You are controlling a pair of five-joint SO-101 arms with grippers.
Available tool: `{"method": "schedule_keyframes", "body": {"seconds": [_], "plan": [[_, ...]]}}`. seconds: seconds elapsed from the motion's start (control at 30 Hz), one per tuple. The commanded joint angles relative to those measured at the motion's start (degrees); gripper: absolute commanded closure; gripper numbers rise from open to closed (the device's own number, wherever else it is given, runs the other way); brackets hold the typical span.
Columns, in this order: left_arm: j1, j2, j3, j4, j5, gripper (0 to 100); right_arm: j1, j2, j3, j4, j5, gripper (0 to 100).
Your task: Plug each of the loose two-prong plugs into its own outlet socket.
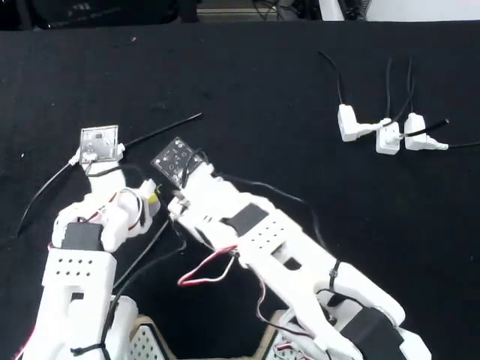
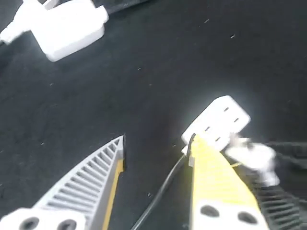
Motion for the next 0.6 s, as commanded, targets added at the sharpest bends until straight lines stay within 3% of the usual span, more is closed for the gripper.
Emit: {"method": "schedule_keyframes", "body": {"seconds": [0.0, 0.27, 0.57], "plan": [[2.51, -1.32, -3.65, -2.99, 3.43, 78, -2.11, -0.04, 0.31, -3.69, -3.69, 98.7], [5.05, -1.05, -3.38, -7.56, 6.77, 78, -5.19, -0.22, 1.54, -3.87, -4.48, 98.7], [4.09, -1.23, 5.05, -13.63, 6.42, 78, -4.84, -5.93, 3.47, -3.78, -4.48, 98.7]]}}
